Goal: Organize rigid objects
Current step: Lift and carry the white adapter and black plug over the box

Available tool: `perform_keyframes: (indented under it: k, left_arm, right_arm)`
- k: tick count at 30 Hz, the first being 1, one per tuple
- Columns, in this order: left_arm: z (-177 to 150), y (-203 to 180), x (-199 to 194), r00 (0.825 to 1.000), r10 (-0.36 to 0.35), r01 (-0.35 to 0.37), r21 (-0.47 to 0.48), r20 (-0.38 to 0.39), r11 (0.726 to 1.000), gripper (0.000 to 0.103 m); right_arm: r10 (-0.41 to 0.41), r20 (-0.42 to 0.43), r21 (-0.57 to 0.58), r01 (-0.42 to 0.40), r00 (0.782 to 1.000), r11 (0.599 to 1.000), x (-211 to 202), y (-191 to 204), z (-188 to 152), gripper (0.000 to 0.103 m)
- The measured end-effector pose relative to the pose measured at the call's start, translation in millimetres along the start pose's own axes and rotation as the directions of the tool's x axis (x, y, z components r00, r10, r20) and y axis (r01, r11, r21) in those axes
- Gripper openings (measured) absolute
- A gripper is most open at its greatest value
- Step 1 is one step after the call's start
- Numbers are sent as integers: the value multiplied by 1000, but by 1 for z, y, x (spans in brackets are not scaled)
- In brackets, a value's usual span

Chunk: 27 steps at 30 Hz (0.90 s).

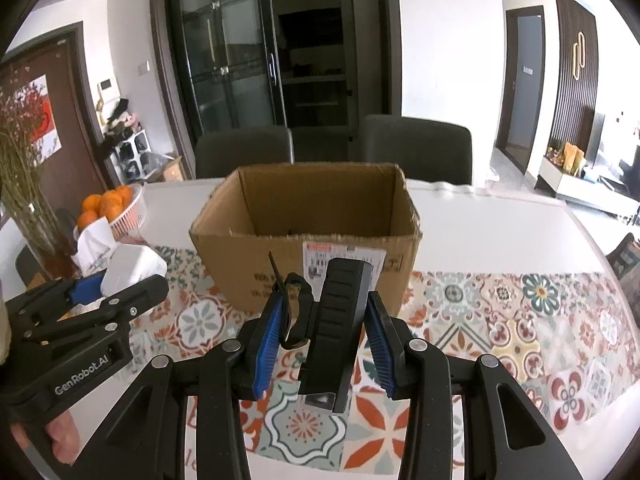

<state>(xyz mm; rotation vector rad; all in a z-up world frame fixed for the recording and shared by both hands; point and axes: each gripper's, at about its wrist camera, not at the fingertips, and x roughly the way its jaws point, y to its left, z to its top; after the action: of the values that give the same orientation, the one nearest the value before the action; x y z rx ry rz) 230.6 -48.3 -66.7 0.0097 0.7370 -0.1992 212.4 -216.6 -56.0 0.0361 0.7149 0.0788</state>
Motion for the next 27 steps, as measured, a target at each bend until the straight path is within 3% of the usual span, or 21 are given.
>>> perform_keyframes:
  k: [17,27]
  left_arm:
    - [58,-5,-9,995,-32,29,37,98,999,46]
    - [89,-7,13,996,-39,33,66,80,997,46]
  right_arm:
    - [24,104,5,-25,994,1000,-10,-6,54,41]
    - [17,110,-33,-14,994,999,9,-8,84,41]
